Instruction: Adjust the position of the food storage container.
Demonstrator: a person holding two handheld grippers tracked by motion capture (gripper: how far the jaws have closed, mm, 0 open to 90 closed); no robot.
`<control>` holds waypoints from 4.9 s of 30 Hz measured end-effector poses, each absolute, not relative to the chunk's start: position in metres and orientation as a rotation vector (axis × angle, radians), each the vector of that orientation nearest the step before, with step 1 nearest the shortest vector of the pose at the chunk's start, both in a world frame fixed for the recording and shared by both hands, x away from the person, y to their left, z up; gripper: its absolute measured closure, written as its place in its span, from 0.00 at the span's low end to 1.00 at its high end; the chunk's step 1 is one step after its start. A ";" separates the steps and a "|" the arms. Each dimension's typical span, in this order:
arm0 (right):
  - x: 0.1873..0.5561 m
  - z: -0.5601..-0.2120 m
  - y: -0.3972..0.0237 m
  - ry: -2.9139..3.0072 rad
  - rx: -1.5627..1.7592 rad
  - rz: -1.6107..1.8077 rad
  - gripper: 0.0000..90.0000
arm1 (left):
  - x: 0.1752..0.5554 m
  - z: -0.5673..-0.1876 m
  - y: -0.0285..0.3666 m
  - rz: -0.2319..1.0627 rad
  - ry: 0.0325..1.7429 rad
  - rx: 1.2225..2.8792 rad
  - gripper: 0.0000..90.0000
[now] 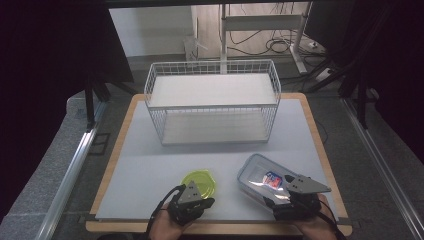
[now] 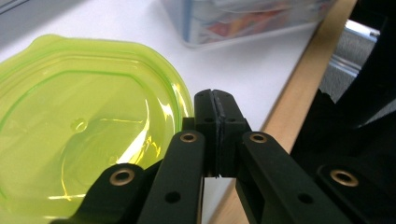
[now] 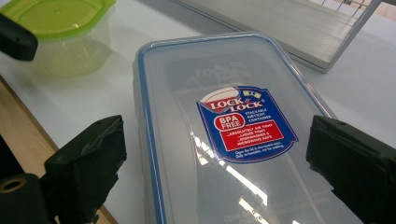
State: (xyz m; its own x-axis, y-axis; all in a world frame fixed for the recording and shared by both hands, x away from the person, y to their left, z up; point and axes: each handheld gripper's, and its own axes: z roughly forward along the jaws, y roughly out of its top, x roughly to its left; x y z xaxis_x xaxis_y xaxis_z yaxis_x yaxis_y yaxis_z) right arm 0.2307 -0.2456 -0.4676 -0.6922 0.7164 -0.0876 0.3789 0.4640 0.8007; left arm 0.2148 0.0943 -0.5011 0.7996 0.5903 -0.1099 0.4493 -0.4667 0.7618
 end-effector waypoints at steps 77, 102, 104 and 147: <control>0.229 -0.469 -0.337 2.166 1.365 0.924 1.00 | 0.285 -0.506 0.098 0.258 0.837 2.053 0.86; 0.295 -0.482 -0.275 2.292 1.310 0.973 1.00 | 0.292 -0.514 0.106 0.289 0.920 2.081 0.85; 0.306 -0.483 -0.267 2.307 1.301 0.978 1.00 | 0.293 -0.515 0.107 0.299 0.935 2.086 0.85; 0.312 -0.477 -0.255 2.341 1.095 1.122 0.51 | 0.253 -0.509 0.154 0.433 0.974 2.083 0.48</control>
State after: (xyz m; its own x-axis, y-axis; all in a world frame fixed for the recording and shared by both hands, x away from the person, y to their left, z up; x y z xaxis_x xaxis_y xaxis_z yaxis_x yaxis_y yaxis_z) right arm 0.3118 -0.2554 -0.4774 -0.6536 0.7560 0.0365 0.5021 0.3970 0.7684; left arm 0.2528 0.1539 -0.5088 0.6484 0.7611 -0.0197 0.4953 -0.4020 0.7701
